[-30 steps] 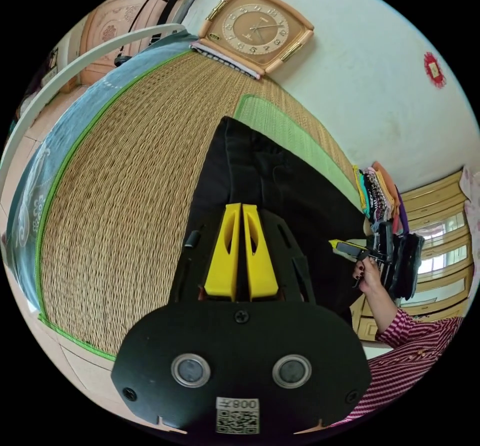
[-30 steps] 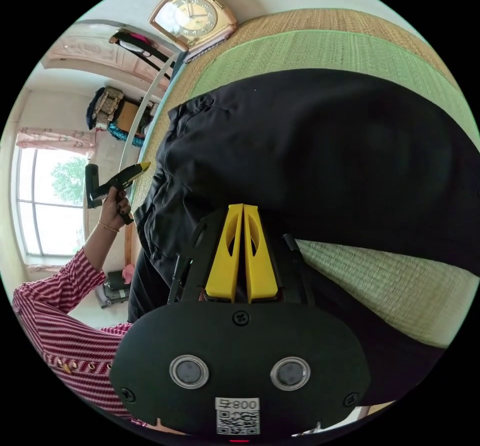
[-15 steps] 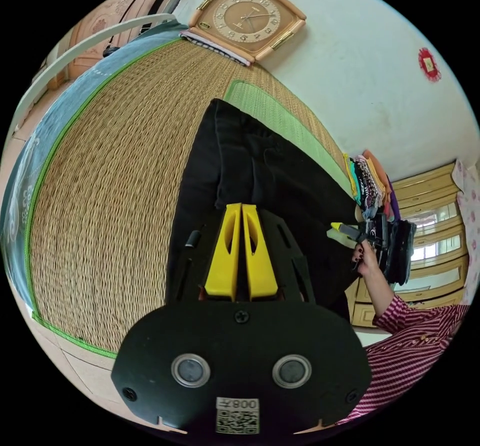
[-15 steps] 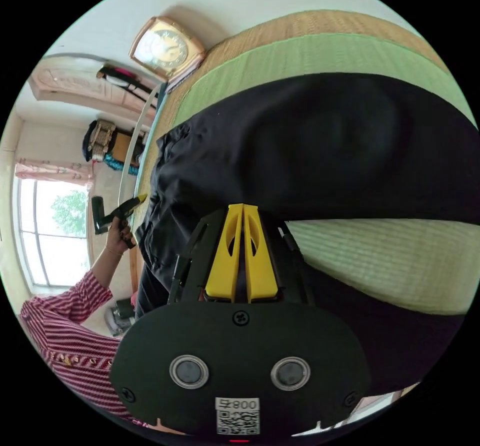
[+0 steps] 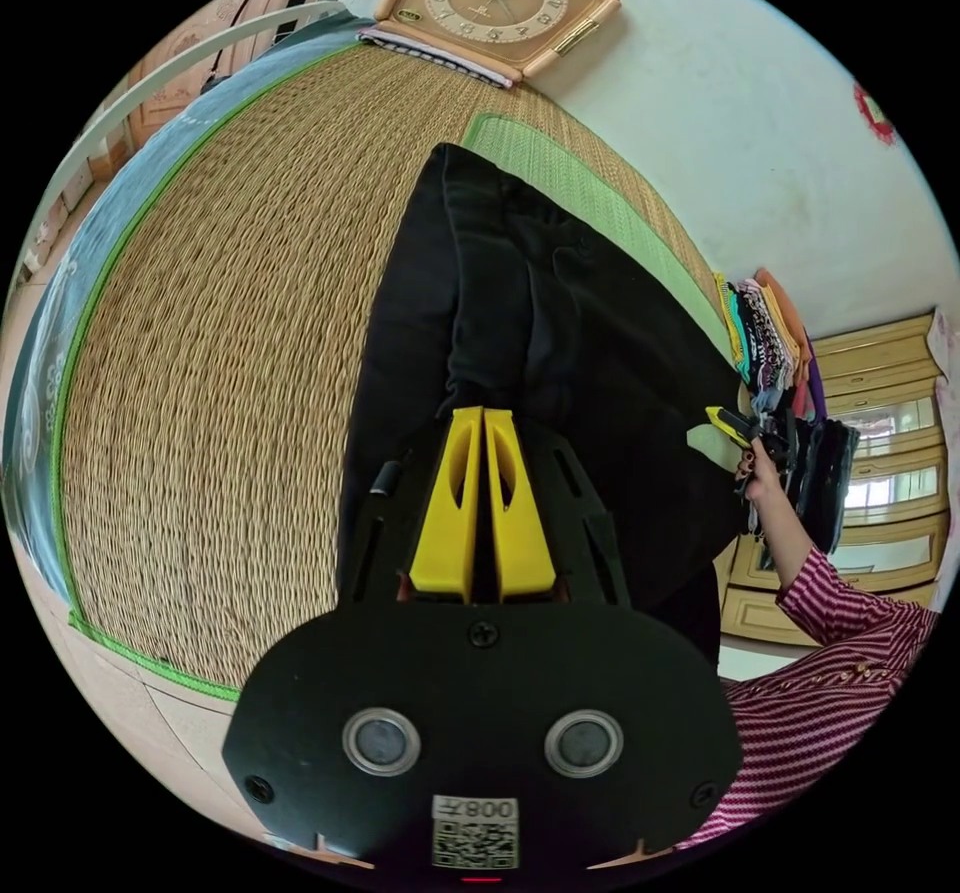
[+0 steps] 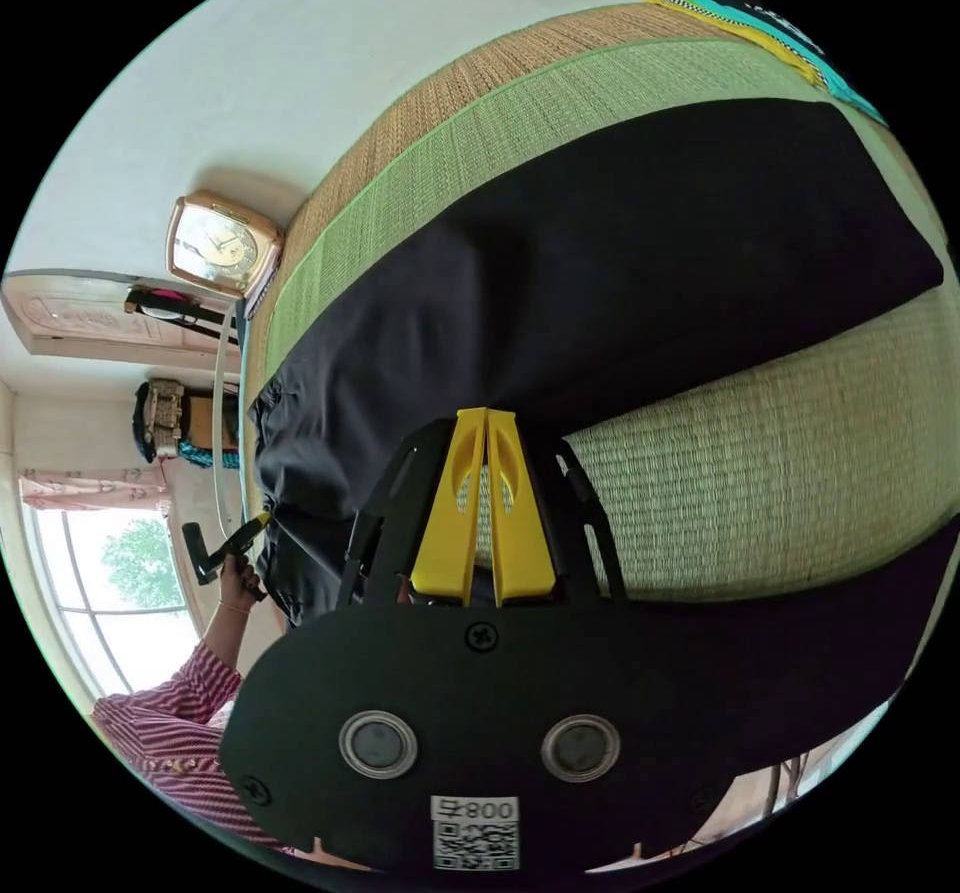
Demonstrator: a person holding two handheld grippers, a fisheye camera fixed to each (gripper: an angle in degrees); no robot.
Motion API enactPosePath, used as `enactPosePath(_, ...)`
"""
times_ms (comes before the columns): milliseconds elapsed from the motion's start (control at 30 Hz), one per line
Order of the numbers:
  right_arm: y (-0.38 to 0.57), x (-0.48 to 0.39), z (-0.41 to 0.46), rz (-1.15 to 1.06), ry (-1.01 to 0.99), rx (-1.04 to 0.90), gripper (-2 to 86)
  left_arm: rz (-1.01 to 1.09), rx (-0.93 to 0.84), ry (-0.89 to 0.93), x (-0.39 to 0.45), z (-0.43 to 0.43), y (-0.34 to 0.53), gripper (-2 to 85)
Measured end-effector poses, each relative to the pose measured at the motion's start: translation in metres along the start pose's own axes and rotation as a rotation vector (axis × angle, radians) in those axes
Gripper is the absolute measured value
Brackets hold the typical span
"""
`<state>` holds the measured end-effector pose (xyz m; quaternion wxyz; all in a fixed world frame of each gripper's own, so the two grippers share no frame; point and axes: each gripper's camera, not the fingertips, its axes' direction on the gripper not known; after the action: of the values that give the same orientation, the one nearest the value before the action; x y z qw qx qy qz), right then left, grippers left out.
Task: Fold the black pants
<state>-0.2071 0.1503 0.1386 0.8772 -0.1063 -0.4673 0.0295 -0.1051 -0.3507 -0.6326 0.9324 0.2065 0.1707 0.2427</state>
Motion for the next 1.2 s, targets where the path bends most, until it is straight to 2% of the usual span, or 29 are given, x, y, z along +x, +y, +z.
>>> enactPosePath(233,0.007,-0.04,-0.008,-0.151,0.022,0.009,0.6,0.063,0.073,0.084,0.029,-0.029,-0.007,1.4)
enactPosePath(467,-0.009,-0.135,0.02,-0.4,0.08,-0.067,4.1,0.149,0.085,0.081,0.064,-0.043,-0.038,4.3)
enactPosePath(633,-0.03,-0.201,0.055,-0.531,0.121,-0.123,6.6,0.219,0.051,0.003,0.096,-0.046,-0.073,6.5)
enactPosePath(967,-0.086,-0.324,0.122,-0.788,0.324,-0.201,9.0,0.355,-0.025,-0.111,0.156,-0.038,-0.123,9.1)
enactPosePath(1200,-0.118,-0.35,0.172,-0.844,0.447,-0.291,10.6,0.481,-0.217,-0.313,0.195,0.001,-0.133,10.6)
